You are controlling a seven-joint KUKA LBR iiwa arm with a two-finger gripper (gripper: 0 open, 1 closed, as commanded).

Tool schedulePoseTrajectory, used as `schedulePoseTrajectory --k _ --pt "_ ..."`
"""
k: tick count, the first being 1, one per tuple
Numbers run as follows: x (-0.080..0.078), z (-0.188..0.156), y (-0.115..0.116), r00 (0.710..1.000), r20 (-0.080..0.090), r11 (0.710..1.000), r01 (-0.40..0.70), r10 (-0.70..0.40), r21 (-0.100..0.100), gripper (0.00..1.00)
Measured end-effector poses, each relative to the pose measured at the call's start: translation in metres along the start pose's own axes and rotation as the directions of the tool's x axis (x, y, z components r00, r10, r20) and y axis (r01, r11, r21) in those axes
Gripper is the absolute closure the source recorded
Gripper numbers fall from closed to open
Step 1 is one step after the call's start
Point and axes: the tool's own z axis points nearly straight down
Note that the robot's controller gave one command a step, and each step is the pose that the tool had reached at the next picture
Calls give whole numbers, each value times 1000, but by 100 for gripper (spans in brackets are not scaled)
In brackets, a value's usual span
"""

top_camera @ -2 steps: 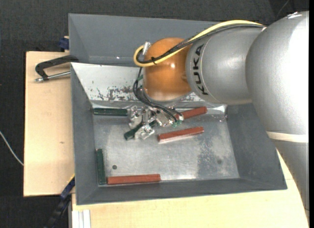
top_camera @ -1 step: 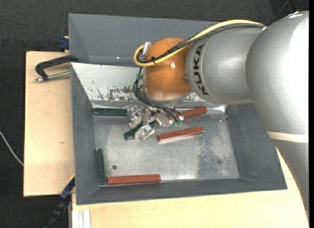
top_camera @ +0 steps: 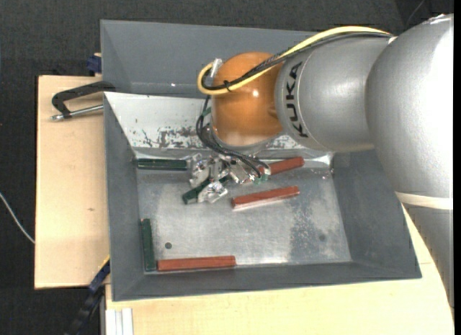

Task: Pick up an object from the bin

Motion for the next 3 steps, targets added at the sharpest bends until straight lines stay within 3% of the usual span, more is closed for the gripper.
schedulePoseTrajectory --k 3 --pt "-2 -19 0 1000 4 1000 -1 1 1 100"
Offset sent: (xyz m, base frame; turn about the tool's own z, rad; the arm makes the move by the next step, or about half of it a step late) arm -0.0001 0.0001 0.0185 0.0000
